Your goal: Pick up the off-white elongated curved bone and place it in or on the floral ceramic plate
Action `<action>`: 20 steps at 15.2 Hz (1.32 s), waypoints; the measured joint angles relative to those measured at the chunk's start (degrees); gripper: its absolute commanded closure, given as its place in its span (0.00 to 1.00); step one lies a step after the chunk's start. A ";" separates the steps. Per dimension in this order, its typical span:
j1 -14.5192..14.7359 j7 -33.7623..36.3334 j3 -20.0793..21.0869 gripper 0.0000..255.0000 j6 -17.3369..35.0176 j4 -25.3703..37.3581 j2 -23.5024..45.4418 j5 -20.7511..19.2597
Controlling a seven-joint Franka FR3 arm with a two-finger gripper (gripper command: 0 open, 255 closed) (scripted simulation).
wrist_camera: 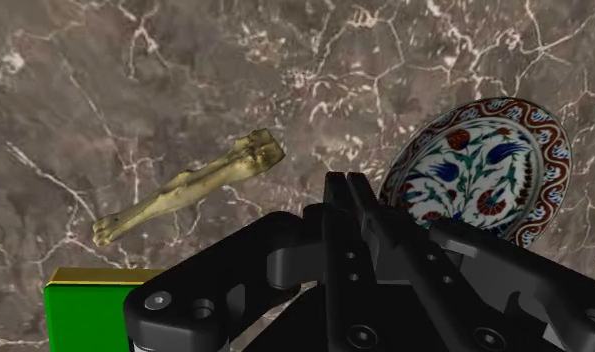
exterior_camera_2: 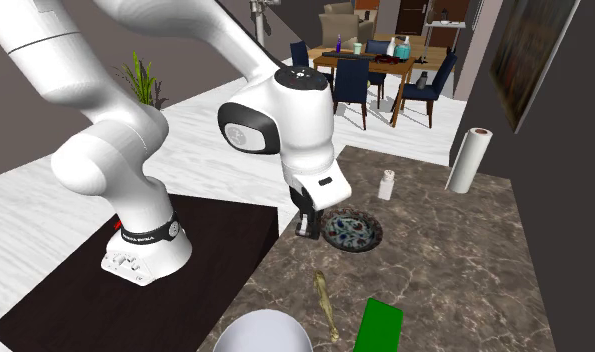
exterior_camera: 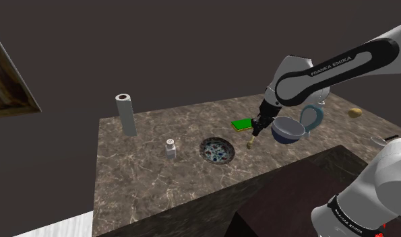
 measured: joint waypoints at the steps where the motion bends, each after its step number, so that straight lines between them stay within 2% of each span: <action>1: 0.00 0.00 0.00 1.00 0.00 0.00 0.00 0.00; 3: 0.00 0.00 0.00 1.00 0.00 0.00 0.00 0.00; 4: 0.00 0.00 0.00 0.00 0.00 0.00 0.00 0.00; 5: 0.00 0.00 0.00 0.00 0.00 0.00 0.00 0.00; 7: -1.54 6.40 1.06 0.00 1.31 1.78 3.45 -0.16; 11: -5.84 28.83 2.75 0.00 3.90 6.67 12.63 -2.05; 14: -8.28 46.35 1.75 0.00 4.54 9.56 18.11 -4.03; 15: -8.54 49.90 1.43 0.00 4.86 10.04 19.33 -4.27; 17: -8.56 52.65 1.29 0.00 5.91 10.37 21.05 -4.15; 20: -8.58 52.80 1.39 0.00 8.24 10.31 23.47 -3.31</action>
